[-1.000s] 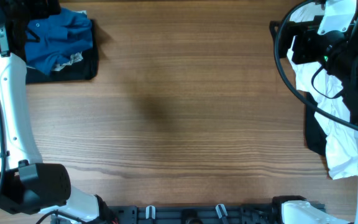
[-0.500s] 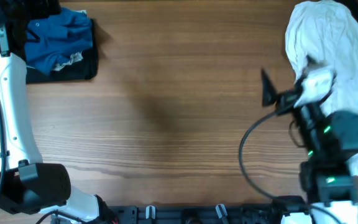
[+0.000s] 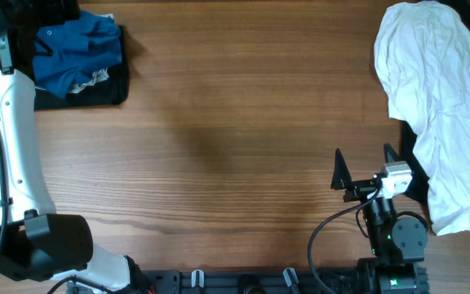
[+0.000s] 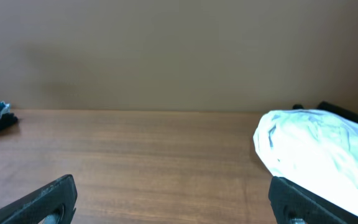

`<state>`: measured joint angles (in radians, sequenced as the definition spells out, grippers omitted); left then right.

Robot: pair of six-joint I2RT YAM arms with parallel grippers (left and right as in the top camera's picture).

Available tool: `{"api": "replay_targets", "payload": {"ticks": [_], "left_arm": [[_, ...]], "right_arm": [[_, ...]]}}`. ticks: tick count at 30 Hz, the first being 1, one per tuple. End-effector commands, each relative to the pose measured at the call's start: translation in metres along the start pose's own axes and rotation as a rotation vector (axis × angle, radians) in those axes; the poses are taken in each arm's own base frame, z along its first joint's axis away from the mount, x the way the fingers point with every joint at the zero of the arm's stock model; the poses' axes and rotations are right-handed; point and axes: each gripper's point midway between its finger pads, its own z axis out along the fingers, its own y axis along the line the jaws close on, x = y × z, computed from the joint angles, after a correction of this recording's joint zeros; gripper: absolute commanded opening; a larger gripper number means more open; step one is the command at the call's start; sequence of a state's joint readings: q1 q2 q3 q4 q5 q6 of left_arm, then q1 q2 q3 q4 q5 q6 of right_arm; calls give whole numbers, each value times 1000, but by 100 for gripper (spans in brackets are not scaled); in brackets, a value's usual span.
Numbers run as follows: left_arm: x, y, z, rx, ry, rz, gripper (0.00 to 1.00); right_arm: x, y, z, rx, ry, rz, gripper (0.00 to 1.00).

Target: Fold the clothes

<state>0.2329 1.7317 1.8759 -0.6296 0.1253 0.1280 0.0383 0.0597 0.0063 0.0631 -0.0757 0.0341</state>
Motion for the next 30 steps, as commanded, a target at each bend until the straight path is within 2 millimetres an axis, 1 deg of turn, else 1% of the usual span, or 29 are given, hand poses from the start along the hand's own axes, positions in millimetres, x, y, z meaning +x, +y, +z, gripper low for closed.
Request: {"api": "replay_targets", "payload": {"ticks": [1, 6, 30], "left_arm": [[1, 1, 1, 4, 2, -12, 100], [1, 1, 1, 4, 1, -12, 100], [1, 1, 1, 4, 2, -12, 100]], "right_arm": [[2, 4, -3, -25, 2, 16, 100], [2, 5, -4, -25, 2, -37, 100], [2, 4, -4, -25, 2, -33, 100]]}}
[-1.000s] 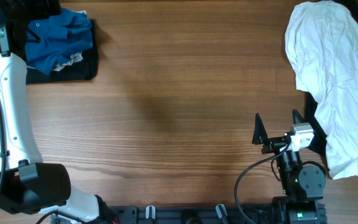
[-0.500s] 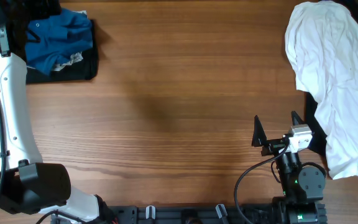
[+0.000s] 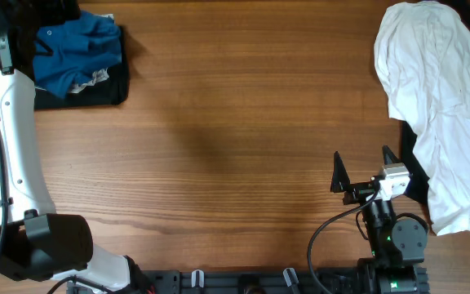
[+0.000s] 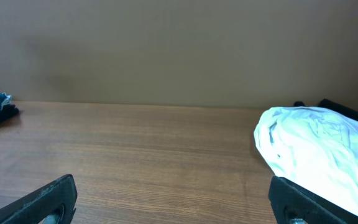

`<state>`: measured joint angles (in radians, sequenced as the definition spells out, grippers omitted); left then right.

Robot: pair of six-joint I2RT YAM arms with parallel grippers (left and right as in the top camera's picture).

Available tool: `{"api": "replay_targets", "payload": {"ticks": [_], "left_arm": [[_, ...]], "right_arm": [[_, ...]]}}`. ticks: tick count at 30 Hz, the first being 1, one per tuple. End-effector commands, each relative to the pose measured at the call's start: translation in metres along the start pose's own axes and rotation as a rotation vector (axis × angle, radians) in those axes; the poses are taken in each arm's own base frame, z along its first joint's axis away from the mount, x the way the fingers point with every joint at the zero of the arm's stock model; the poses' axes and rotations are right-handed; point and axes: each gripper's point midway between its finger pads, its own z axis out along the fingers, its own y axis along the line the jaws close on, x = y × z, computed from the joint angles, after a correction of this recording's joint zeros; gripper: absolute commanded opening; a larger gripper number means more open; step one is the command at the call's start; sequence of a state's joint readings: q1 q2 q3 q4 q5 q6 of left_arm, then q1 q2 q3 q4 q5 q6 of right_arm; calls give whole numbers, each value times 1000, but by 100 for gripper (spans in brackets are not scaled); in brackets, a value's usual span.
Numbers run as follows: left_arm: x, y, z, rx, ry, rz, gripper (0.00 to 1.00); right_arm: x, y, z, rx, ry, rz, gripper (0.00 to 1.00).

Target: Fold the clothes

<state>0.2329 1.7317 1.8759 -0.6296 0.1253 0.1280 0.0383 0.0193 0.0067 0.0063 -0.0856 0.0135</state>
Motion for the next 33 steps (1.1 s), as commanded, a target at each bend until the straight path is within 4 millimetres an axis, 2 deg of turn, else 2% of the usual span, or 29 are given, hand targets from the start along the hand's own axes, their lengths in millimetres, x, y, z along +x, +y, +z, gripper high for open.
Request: {"api": "replay_targets", "payload": {"ticks": [1, 14, 16, 20, 22, 25, 26, 28, 30, 31, 33], "left_arm": [[1, 1, 1, 4, 1, -12, 100], [2, 1, 1, 4, 3, -12, 100], [1, 0, -9, 5, 8, -13, 100], [-9, 4, -50, -49, -10, 21, 100], [-19, 0, -82, -52, -46, 24, 100], [-20, -6, -136, -53, -64, 26, 100], [-19, -8, -149, -54, -67, 27, 100], [-9, -13, -180, -53, -70, 27, 100], [4, -18, -199, -48, -115, 30, 100], [11, -19, -202, -48, -139, 18, 100], [40, -20, -200, -45, -210, -56, 100]], "right_arm": [[-3, 3, -1, -15, -14, -15, 100], [-3, 3, -1, -15, -14, -14, 100], [-3, 3, -1, -15, -14, -15, 100], [-3, 3, -1, -15, -14, -14, 100], [-3, 3, -1, -15, -14, -14, 100], [-3, 3, -1, -15, -14, -14, 100], [-3, 3, -1, -15, -14, -14, 100], [-3, 3, -1, -15, -14, -14, 100], [-3, 3, -1, -15, -14, -15, 100], [-3, 3, -1, -15, -14, -14, 100], [-3, 3, -1, -15, -14, -14, 100]]}}
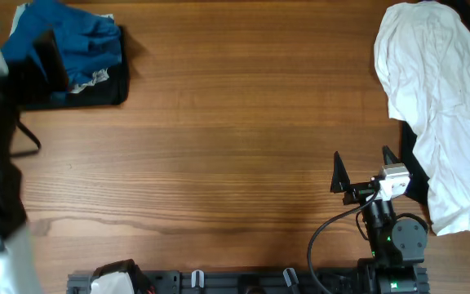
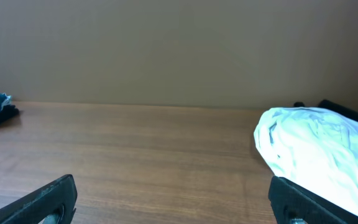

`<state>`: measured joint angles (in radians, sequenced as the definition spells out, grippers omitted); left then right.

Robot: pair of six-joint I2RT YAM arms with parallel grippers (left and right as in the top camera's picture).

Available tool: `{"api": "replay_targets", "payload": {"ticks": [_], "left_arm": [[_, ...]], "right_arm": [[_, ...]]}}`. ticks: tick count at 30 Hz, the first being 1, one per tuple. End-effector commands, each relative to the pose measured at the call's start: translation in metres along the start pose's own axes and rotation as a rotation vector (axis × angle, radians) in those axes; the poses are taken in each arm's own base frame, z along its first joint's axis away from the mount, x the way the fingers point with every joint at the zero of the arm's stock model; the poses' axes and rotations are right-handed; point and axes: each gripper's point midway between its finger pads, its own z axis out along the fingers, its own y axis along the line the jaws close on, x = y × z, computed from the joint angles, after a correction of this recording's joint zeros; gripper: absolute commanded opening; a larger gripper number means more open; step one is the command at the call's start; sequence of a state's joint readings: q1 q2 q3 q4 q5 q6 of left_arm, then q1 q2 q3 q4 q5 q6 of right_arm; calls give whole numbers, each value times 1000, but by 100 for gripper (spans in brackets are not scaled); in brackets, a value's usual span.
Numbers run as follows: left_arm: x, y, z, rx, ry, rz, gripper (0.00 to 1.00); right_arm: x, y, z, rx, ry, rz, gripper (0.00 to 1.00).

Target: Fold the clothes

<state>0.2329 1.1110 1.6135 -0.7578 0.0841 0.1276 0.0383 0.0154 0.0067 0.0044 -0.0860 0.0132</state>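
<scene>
A crumpled white garment (image 1: pixel 439 106) lies at the table's right side, hanging toward the front edge; it also shows in the right wrist view (image 2: pixel 319 152). A bunched blue garment (image 1: pixel 84 45) rests on a black mat (image 1: pixel 104 94) at the far left. My right gripper (image 1: pixel 363 157) stands open and empty near the front edge, just left of the white garment, its fingers (image 2: pixel 48 199) wide apart over bare wood. My left arm is a dark blur along the left edge, and its gripper cannot be made out.
The wooden table (image 1: pixel 235 122) stretches between the two garments. A black piece (image 1: pixel 405 143) peeks from under the white garment. A plain wall (image 2: pixel 179 50) stands behind the table's far edge.
My left arm has shifted: its white link at the left edge is now a dark blurred shape, and more of the blue garment's upper left shows. The right arm and white garment are unchanged.
At first my right gripper was open and low near the front edge, the left arm reaching toward the blue garment's corner. Then the right wrist view had tilted slightly. Now the left arm stands differently; both garments lie where they were.
</scene>
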Motion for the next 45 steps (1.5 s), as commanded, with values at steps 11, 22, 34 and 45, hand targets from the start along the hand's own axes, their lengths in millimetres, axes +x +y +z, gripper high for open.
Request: {"api": "replay_targets", "payload": {"ticks": [11, 22, 34, 45], "left_arm": [[200, -29, -15, 98, -311, -286, 100], [229, -42, -35, 160, -436, -272, 100], [258, -44, -18, 159, -391, -275, 100], [309, -51, -3, 156, -171, -285, 100]], "right_arm": [[-2, 3, -1, -15, -12, -14, 100], [-2, 3, -1, -15, -12, -14, 100], [-2, 3, -1, -15, -12, -14, 100], [-2, 2, -1, -14, -12, -14, 100]]}}
